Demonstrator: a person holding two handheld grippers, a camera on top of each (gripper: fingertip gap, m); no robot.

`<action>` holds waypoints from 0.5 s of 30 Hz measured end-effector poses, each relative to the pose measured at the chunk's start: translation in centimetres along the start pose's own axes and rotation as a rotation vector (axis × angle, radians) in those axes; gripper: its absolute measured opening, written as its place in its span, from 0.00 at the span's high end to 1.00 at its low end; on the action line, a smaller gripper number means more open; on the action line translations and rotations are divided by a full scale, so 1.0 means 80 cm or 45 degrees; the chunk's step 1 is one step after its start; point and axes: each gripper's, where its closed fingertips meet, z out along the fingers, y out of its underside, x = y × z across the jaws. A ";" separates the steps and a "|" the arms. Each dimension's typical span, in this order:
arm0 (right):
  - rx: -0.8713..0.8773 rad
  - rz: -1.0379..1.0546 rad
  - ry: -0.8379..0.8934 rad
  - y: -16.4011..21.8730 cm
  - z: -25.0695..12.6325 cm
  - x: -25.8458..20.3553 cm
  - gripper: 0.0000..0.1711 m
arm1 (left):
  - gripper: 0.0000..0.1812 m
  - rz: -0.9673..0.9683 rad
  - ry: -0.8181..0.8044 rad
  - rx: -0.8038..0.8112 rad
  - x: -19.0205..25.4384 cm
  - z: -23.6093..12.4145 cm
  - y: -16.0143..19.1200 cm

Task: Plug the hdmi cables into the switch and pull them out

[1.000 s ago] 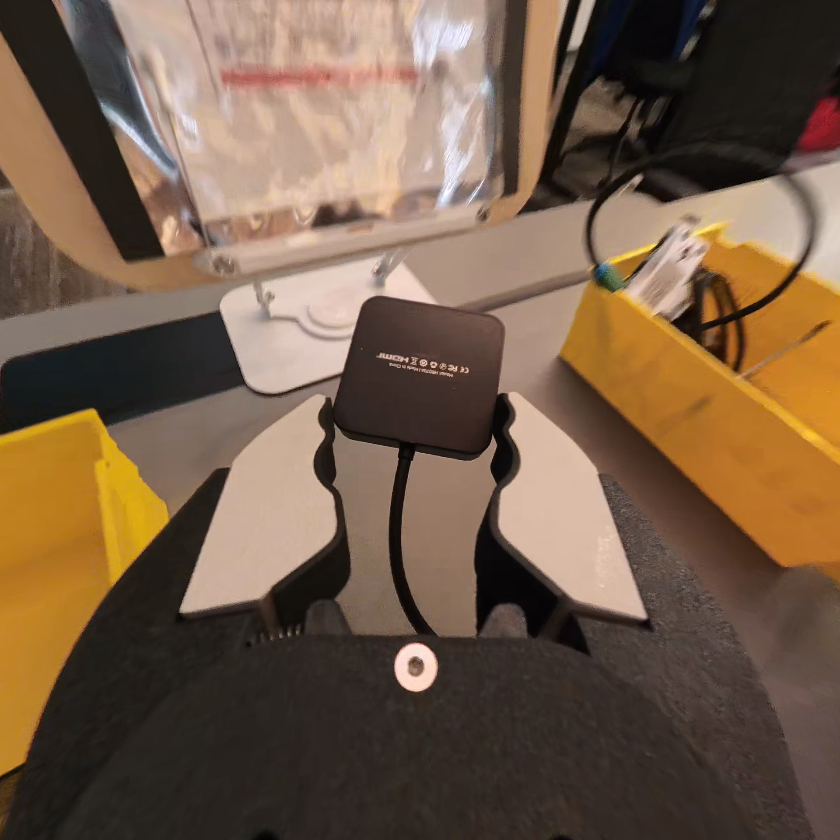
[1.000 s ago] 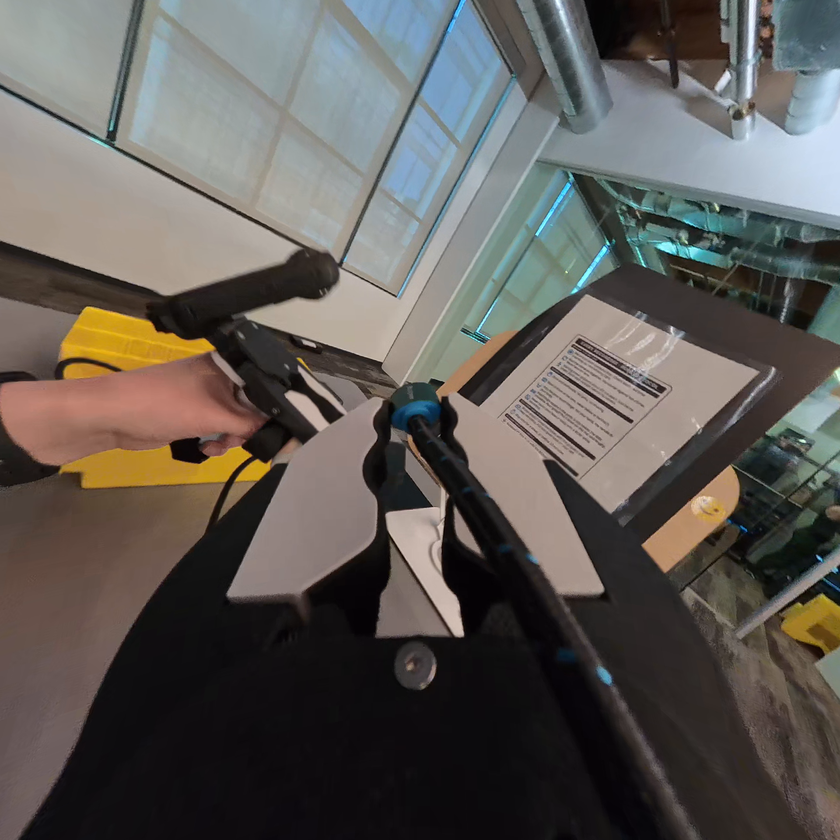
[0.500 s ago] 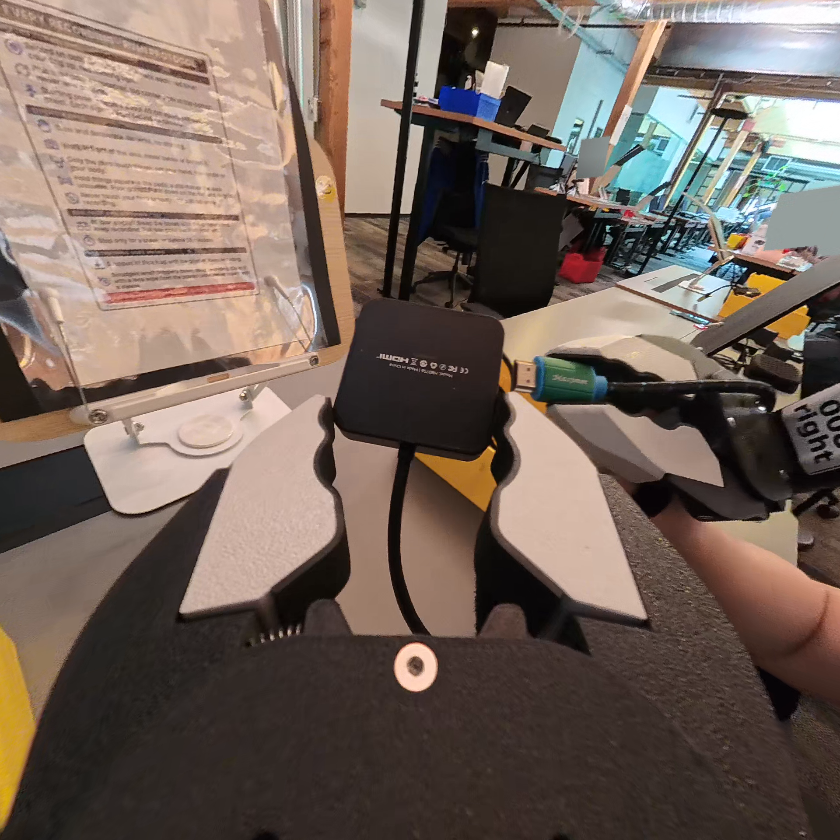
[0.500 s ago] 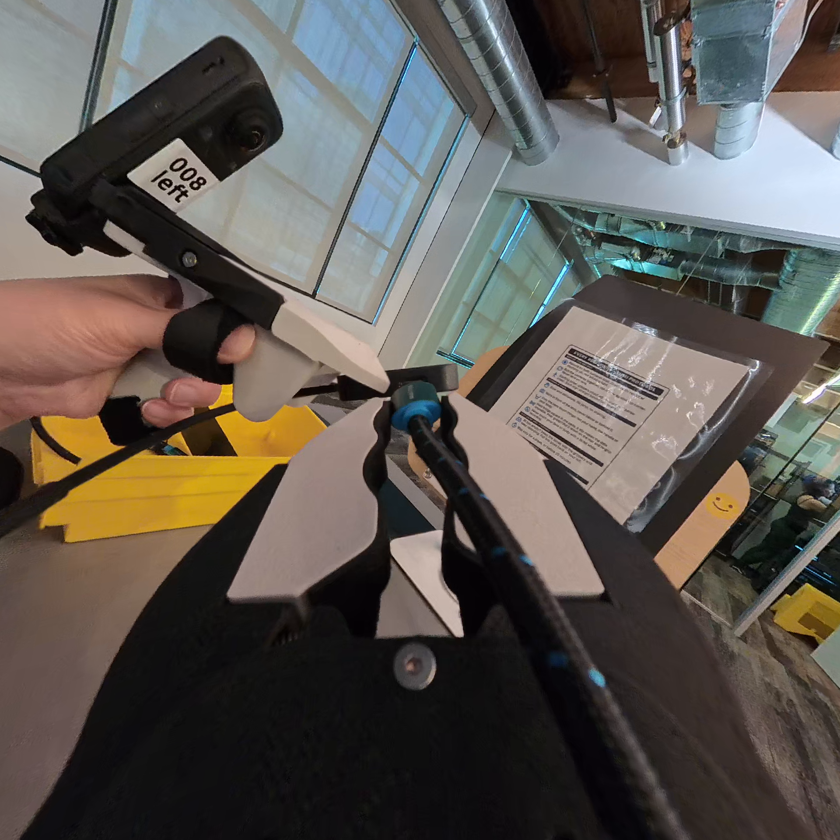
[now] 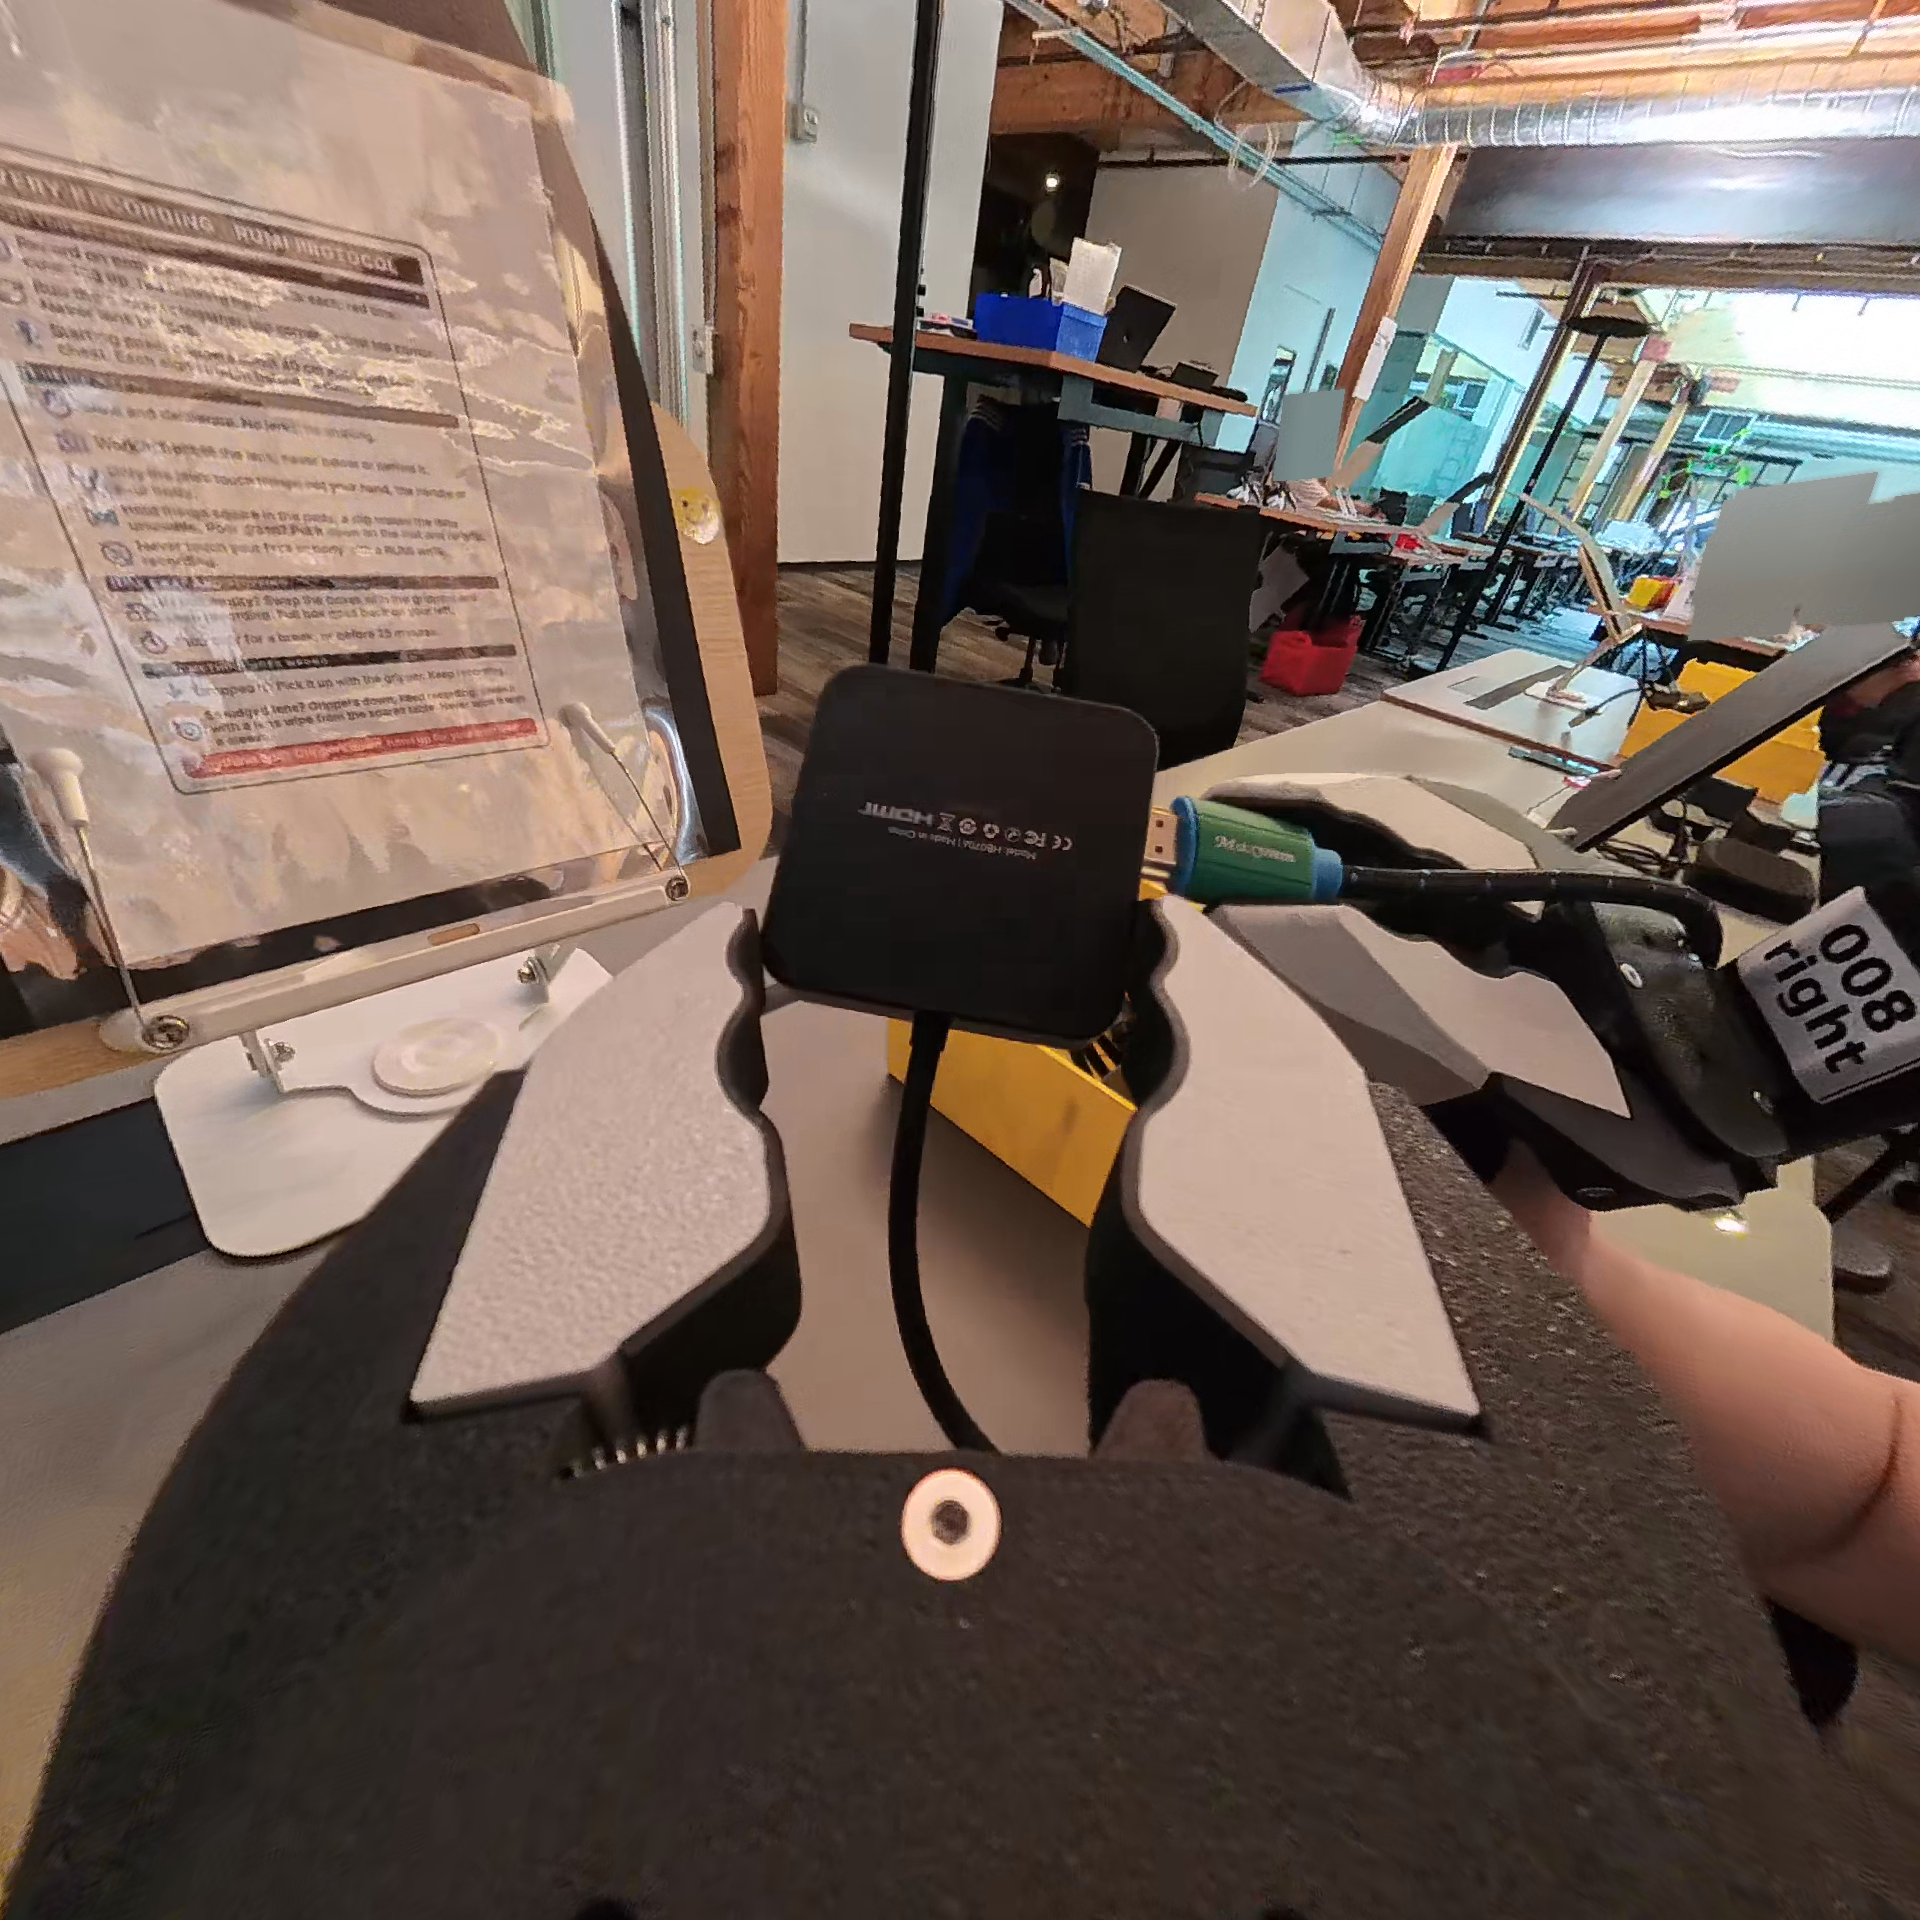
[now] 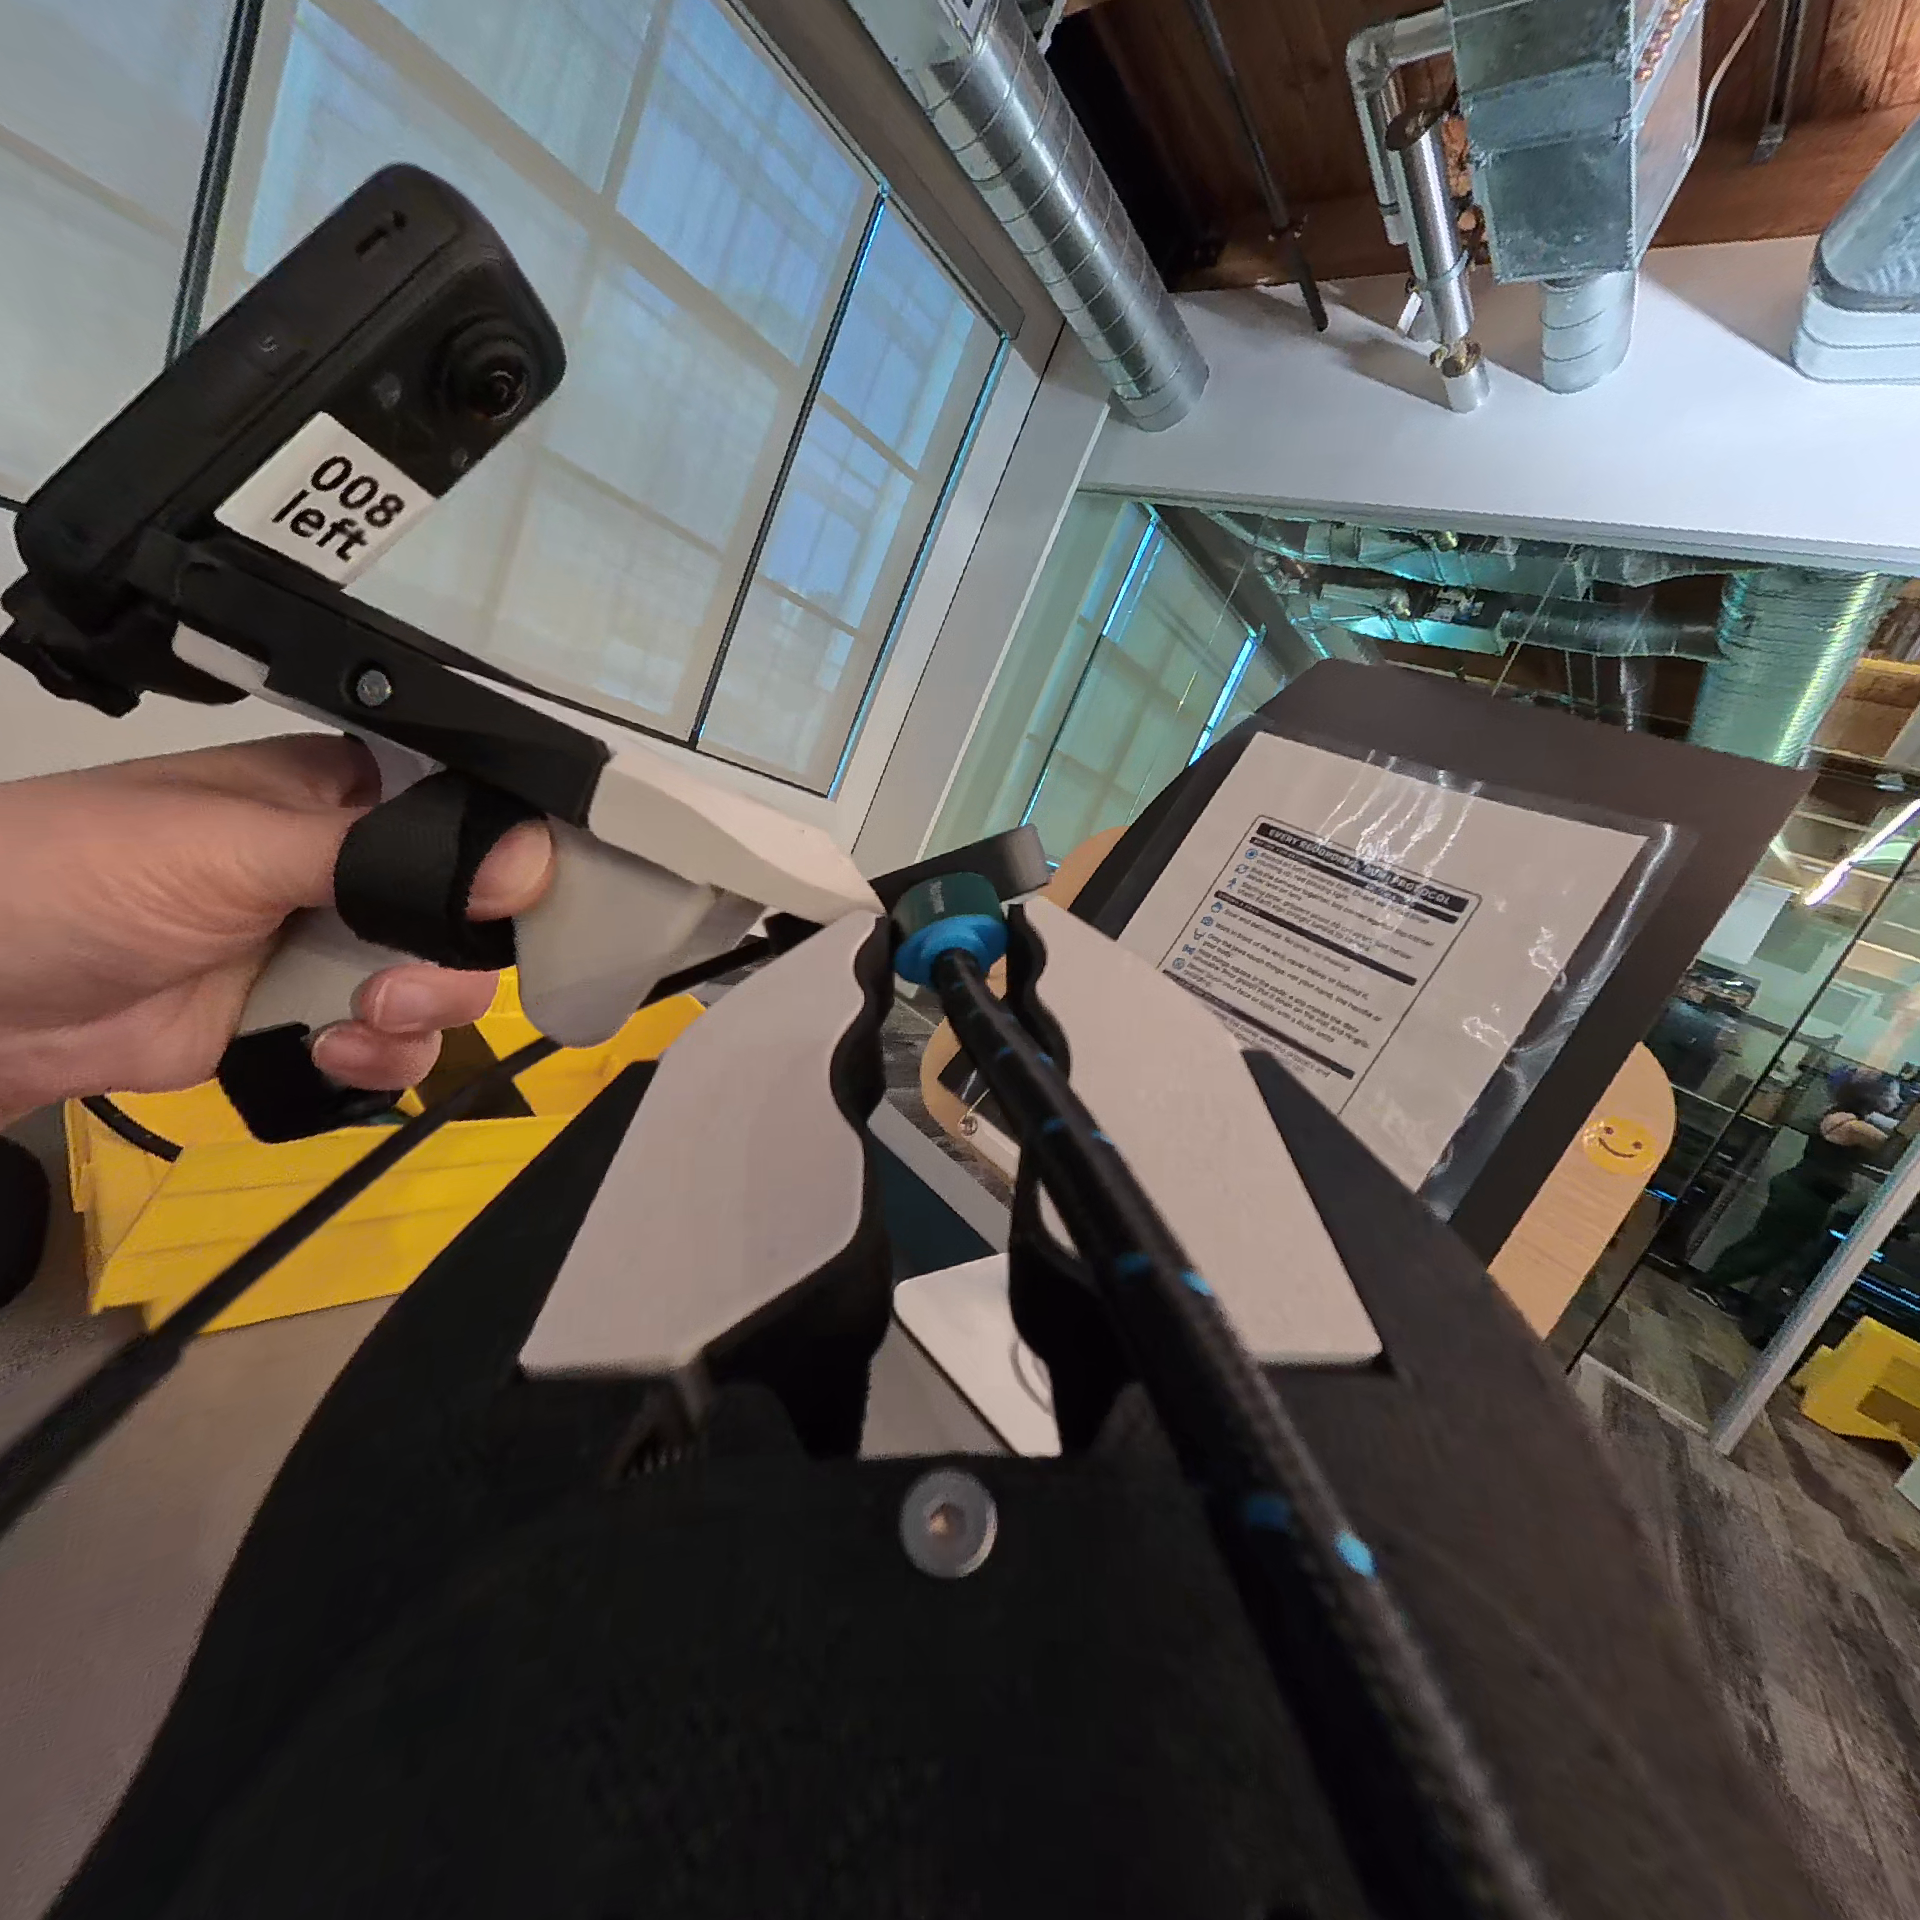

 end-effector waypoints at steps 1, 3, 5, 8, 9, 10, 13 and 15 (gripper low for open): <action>0.011 -0.011 0.006 -0.003 -0.001 0.000 0.88 | 0.63 0.018 -0.004 0.009 0.002 -0.001 -0.002; 0.036 -0.034 0.011 -0.008 -0.003 -0.001 0.88 | 0.63 0.064 -0.010 0.032 0.006 -0.003 -0.007; 0.059 -0.056 0.006 -0.013 -0.005 -0.001 0.88 | 0.63 0.120 -0.022 0.045 0.010 -0.006 -0.011; 0.089 -0.081 0.009 -0.017 -0.007 -0.002 0.88 | 0.63 0.197 -0.040 0.052 0.013 -0.009 -0.015; 0.088 -0.101 0.013 -0.017 -0.007 -0.003 0.88 | 0.63 0.225 -0.057 0.047 0.013 -0.010 -0.015; 0.089 -0.130 0.021 -0.017 -0.008 -0.003 0.88 | 0.63 0.263 -0.080 0.040 0.013 -0.011 -0.015; 0.096 -0.178 0.052 -0.015 -0.008 -0.003 0.88 | 0.63 0.361 -0.158 0.016 0.012 -0.012 -0.015; 0.114 -0.160 0.063 -0.017 -0.010 -0.003 0.88 | 0.63 0.409 -0.189 0.026 0.013 -0.013 -0.017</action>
